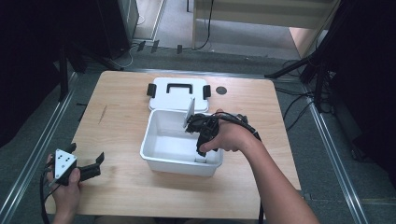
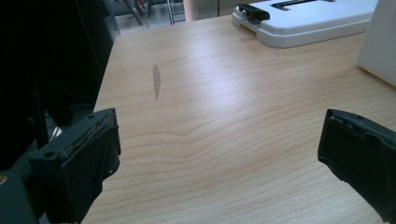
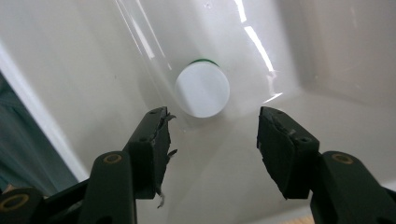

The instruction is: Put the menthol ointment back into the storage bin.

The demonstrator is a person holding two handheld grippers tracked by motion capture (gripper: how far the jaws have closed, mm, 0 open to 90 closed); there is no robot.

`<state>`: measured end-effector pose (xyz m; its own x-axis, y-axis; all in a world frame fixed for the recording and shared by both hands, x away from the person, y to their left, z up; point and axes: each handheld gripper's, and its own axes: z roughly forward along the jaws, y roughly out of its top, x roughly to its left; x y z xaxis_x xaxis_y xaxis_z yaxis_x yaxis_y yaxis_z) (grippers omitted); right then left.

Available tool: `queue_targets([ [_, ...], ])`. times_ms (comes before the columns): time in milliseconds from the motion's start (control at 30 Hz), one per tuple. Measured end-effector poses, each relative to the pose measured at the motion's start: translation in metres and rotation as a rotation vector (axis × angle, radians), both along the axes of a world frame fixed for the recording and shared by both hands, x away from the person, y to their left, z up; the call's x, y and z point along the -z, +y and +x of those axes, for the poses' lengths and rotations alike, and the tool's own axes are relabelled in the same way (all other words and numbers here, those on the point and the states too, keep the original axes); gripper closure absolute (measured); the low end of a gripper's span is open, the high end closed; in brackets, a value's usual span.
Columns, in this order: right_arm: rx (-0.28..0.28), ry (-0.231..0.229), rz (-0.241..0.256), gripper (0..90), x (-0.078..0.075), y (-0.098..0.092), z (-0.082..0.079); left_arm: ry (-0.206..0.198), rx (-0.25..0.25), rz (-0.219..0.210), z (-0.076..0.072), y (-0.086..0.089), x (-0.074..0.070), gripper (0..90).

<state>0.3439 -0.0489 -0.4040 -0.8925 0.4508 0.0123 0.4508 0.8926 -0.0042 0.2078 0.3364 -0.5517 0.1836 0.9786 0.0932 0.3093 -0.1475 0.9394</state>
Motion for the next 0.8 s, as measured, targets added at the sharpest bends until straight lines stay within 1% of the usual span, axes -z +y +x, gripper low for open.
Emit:
queue_targets([
  [67, -0.002, -0.005, 0.004, 45.4, -0.003, -0.001, 0.0, 0.0, 0.0, 0.001, 0.0, 0.0, 0.0, 0.0],
  [100, 0.008, -0.008, 0.011, 45.6, -0.009, -0.002, 0.0, 0.0, -0.001, -0.002, 0.0, 0.0, 0.0, 0.0],
  [133, 0.008, -0.013, 0.014, 45.7, -0.012, -0.003, 0.0, -0.001, 0.0, -0.002, 0.0, 0.0, 0.0, 0.0],
  [167, 0.008, -0.013, 0.014, 45.7, -0.012, -0.003, 0.0, -0.001, 0.0, -0.002, 0.0, 0.0, 0.0, 0.0],
  [200, 0.01, -0.019, 0.021, 45.7, -0.017, -0.005, 0.0, -0.001, -0.001, -0.001, 0.0, 0.0, 0.0, 0.0],
  [233, 0.01, -0.019, 0.021, 45.7, -0.017, -0.005, 0.0, -0.001, -0.001, -0.001, 0.0, 0.0, 0.0, 0.0],
  [267, 0.018, -0.025, 0.022, 45.7, -0.021, -0.008, -0.001, -0.001, 0.0, -0.001, 0.0, 0.0, 0.0, 0.0],
  [400, 0.027, -0.034, 0.036, 46.0, -0.03, -0.013, -0.001, -0.001, 0.0, 0.002, 0.0, 0.0, 0.0, 0.0],
  [600, 0.046, -0.041, 0.04, 46.0, -0.038, -0.025, -0.002, -0.002, 0.001, 0.001, 0.0, 0.0, 0.0, 0.0],
  [633, 0.049, -0.043, 0.039, 46.0, -0.041, -0.03, -0.003, -0.001, 0.0, 0.004, 0.0, 0.0, 0.0, 0.0],
  [800, 0.07, -0.052, 0.041, 46.0, -0.046, -0.042, -0.003, 0.0, 0.001, 0.006, 0.0, 0.0, 0.0, 0.0],
])
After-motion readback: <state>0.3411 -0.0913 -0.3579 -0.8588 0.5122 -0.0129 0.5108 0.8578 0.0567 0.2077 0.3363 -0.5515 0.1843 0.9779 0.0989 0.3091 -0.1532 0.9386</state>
